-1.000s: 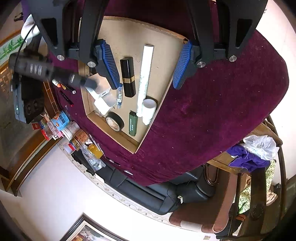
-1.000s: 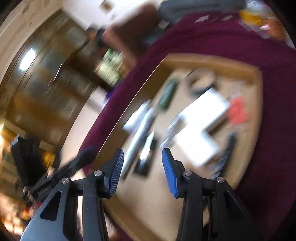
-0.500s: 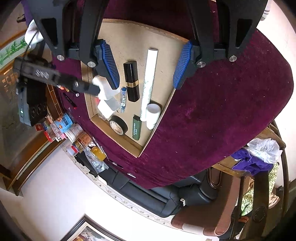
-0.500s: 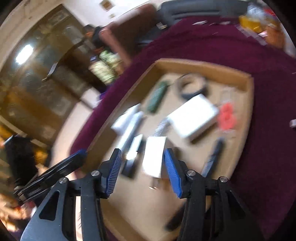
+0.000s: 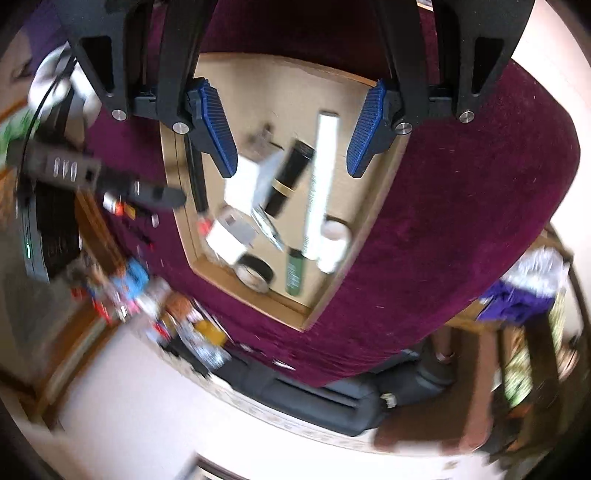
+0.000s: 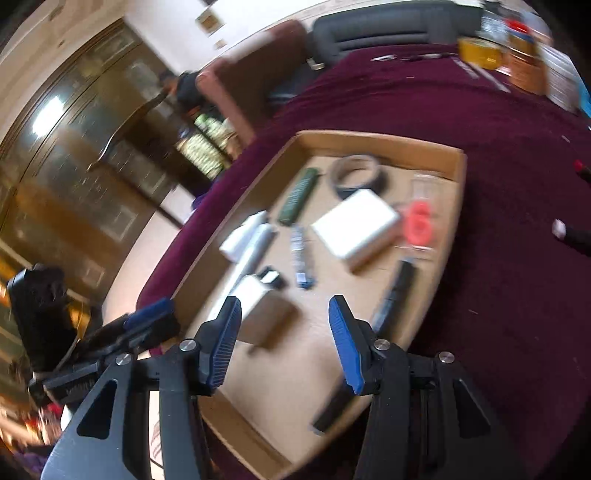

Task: Organize rigid objects
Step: 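Move both tools away from the box toward the pens on the carpet, then lower the right tool onto the yellow mechanical pencil and close on it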

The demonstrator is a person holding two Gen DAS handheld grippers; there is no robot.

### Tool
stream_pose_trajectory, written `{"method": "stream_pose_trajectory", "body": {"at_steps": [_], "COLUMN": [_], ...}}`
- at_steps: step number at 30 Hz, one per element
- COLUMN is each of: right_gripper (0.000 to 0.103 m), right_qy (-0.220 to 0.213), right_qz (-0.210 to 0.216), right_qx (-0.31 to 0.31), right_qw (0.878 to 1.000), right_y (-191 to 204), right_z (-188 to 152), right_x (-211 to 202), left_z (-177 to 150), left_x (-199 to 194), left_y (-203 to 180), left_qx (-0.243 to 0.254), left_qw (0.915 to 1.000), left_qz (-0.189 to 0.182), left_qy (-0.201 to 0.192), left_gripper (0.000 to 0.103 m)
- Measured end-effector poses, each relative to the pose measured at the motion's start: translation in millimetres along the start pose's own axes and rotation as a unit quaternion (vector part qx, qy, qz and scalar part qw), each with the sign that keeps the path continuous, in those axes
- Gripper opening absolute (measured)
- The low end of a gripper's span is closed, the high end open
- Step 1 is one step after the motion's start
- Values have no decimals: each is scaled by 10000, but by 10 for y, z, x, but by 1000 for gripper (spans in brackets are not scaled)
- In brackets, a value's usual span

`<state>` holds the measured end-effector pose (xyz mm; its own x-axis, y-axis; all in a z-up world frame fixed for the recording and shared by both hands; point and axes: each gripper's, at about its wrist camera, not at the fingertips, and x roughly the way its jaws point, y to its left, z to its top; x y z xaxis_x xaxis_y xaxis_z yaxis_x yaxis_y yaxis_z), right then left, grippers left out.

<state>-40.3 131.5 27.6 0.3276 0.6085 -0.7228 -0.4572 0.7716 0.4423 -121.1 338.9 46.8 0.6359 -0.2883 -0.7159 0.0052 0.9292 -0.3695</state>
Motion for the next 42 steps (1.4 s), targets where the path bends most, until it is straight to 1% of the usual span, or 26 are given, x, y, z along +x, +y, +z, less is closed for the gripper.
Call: {"method": "stream_pose_trajectory", "body": {"at_steps": [2,4,6,7,10,13,16,17,18,19,20,23,25,27,30,32,35,37,39,42], "right_gripper": [48,48,48,48,48,48,48,48,48,48,48,54,54,54,54,54,54,54,54,54], "right_qy": [-99,-180,-286,-340,-523,-648,-735,-781,-828,-896,-983,-1171,-1285,-1412,-1711,-1853,-1891,-1839,-1833,-1804], "right_qz": [-79,-132,-182,-204,-282,-376,-435,-425,-417,-432,-476,-656,-763,-847,-1117,-1368,-1660,-1786,-1945,-2240], "right_qx": [132,237,362,421,614,811,1029,1117,1171,1226,1279,1444,1648,1875,2217,2371,2504,2532,2536,2333], "right_qw": [9998,9995,9988,9983,9963,9939,9910,9898,9888,9875,9858,9804,9750,9684,9535,9438,9349,9328,9297,9289], "right_y": [-118,-208,-306,-355,-502,-664,-840,-903,-945,-1000,-1069,-1293,-1471,-1663,-1963,-2134,-2325,-2438,-2513,-2557], "right_z": [-29,-49,-71,-79,-109,-137,-182,-205,-230,-256,-289,-377,-438,-493,-584,-629,-655,-636,-591,-441], "right_x": [-102,-194,-296,-349,-501,-631,-759,-820,-879,-950,-1036,-1237,-1342,-1455,-1712,-1877,-2020,-2043,-2052,-2028], "left_z": [-16,-15,11,30,120,246,372,392,397,384,358,262,218,171,96,45,-57,-117,-188,-265], "left_x": [78,196,356,443,666,849,1010,1024,988,929,840,567,414,269,111,60,75,134,214,276], "left_y": [-178,-312,-417,-448,-551,-702,-805,-807,-811,-808,-801,-759,-739,-740,-867,-1027,-1347,-1530,-1704,-1842], "left_qx": [392,658,857,893,953,993,953,891,835,811,792,716,586,478,499,639,1014,1237,1437,1583], "left_qw": [9990,9968,9938,9927,9907,9894,9884,9889,9901,9912,9924,9952,9969,9981,9986,9980,9948,9922,9891,9864], "left_qz": [147,272,430,484,590,684,793,783,702,628,596,443,343,275,118,9,-101,-143,-211,-212], "left_qy": [174,373,561,648,777,804,875,898,882,831,730,497,391,264,92,28,17,92,247,391], "left_gripper": [55,49,25,22,22,21,23,25,35,41,52,53,54,59,61,61,61,61,61,61]}}
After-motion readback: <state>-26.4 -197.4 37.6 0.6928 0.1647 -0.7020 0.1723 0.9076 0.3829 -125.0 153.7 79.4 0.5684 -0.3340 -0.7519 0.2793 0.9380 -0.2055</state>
